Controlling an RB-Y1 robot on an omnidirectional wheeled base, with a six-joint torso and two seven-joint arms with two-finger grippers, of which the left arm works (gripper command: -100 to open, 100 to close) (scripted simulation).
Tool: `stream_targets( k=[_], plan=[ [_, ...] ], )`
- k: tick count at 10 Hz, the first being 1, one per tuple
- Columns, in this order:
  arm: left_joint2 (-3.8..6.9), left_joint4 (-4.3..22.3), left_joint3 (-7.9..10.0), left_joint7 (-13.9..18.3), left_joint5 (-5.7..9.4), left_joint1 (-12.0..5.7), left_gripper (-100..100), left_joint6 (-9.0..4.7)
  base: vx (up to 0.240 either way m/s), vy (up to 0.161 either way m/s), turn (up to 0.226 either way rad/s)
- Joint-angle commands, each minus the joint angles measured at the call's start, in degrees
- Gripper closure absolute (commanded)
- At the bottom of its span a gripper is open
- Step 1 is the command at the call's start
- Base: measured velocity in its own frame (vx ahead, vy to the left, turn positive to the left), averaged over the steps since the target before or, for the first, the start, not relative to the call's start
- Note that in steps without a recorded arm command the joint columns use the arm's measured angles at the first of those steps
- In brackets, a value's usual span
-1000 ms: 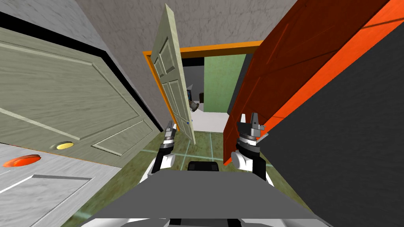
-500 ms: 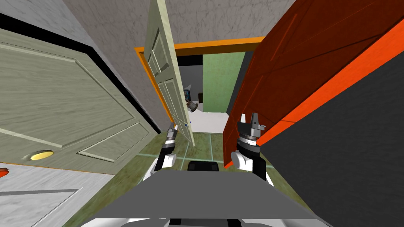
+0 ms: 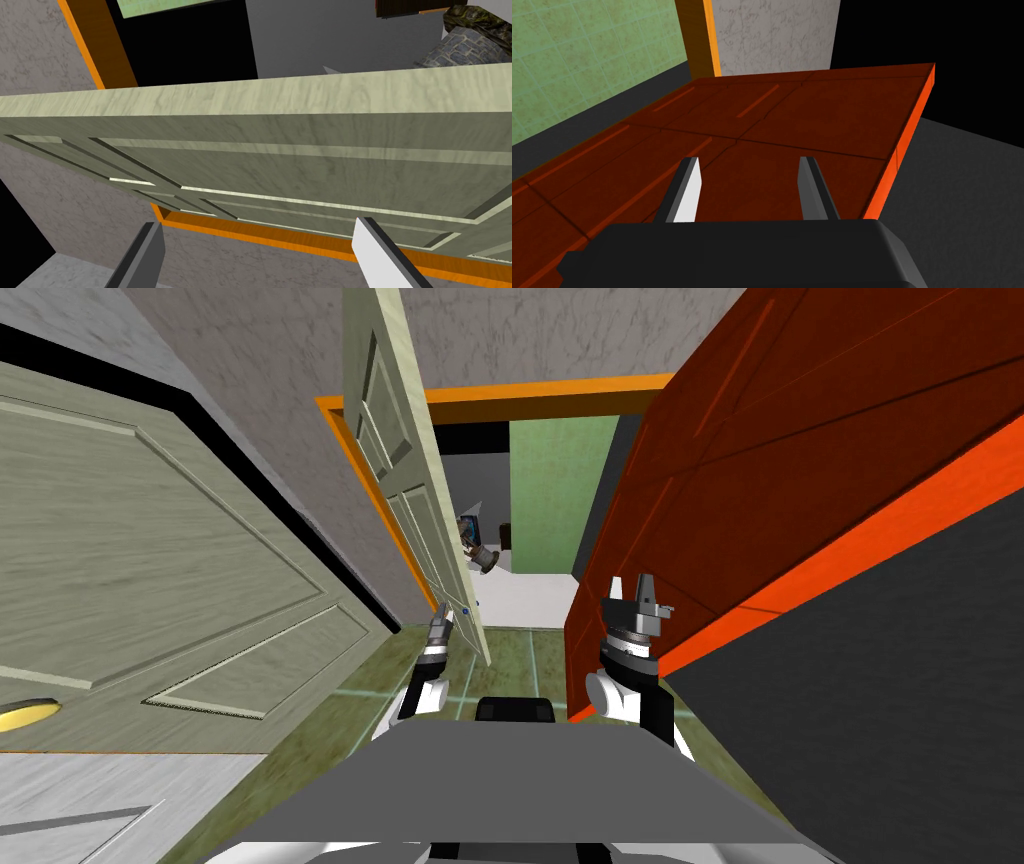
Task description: Pull the door open
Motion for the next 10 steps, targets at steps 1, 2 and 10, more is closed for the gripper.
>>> stream_targets(
  k=[1,2,10],
  plan=[
    [0.08,1.71,0.02,0.19,0.0,-0.55,-100,-0.09,0.098,0.008,-0.052],
    [0.11,2.9,0.02,0.28,0.0,-0.91,-100,-0.26,0.102,0.007,-0.038],
    [0.14,12.43,0.0,1.03,-0.07,-3.76,-100,-1.69,0.102,-0.004,-0.042]
  ],
)
